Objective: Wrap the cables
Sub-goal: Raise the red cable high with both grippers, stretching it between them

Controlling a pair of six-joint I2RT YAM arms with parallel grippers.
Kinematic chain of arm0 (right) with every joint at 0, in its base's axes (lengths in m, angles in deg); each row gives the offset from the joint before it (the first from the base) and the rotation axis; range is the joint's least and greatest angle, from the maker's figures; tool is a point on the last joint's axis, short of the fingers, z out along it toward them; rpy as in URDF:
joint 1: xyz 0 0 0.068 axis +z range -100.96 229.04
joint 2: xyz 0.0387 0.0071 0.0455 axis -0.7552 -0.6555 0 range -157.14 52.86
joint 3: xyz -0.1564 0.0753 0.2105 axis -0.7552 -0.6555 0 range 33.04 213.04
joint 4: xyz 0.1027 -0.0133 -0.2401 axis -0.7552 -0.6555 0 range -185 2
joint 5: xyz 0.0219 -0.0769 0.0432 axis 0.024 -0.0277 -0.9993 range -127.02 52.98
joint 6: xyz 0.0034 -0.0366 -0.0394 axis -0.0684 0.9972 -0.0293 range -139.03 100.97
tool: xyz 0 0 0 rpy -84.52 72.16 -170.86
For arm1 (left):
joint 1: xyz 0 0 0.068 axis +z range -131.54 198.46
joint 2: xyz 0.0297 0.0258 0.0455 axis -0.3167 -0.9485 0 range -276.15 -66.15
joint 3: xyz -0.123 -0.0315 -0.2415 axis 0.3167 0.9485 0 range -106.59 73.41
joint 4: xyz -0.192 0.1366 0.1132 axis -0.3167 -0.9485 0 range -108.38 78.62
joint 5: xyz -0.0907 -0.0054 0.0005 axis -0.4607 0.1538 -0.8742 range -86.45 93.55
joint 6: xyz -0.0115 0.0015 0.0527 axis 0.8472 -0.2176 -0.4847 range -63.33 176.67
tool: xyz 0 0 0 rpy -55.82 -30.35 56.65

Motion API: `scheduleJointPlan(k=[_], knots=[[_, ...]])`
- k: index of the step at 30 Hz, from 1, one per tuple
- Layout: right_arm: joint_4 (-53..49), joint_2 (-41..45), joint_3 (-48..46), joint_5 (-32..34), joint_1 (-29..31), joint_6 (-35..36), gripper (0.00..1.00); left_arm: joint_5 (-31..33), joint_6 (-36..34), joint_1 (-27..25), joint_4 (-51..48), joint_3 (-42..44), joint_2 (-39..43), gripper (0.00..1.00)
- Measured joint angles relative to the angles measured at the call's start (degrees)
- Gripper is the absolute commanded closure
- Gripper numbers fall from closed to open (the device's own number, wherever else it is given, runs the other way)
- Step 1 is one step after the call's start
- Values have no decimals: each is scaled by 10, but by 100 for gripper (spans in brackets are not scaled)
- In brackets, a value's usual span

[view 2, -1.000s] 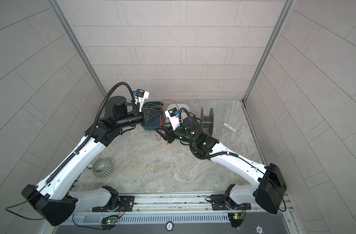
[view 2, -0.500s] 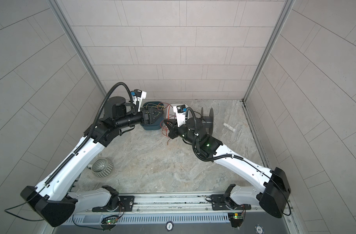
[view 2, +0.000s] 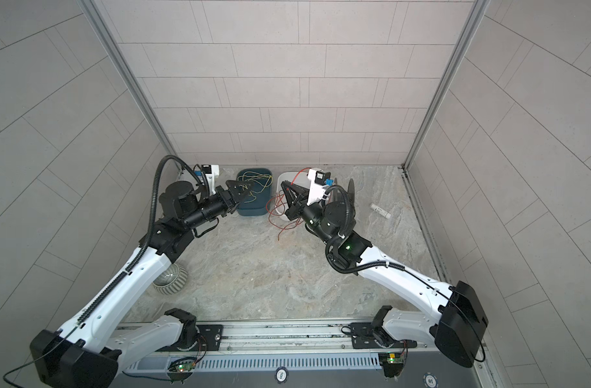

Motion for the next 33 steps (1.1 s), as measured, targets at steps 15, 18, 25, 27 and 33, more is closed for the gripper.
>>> scheduleJointPlan(k=[15, 18, 25, 27, 33], knots=[[269, -129, 27, -73, 0, 30, 100, 34, 258, 22, 170, 102, 58, 27], [309, -152, 41, -75, 0, 30, 100, 41, 267, 22, 170, 102, 65, 27], [343, -196, 90, -101, 2, 26, 100, 27, 310, 22, 205, 102, 24, 31], [351, -200, 99, -111, 2, 20, 100, 28, 320, 22, 213, 102, 16, 33], [386, -227, 111, -128, 4, -10, 100, 30, 348, 22, 261, 101, -7, 43]])
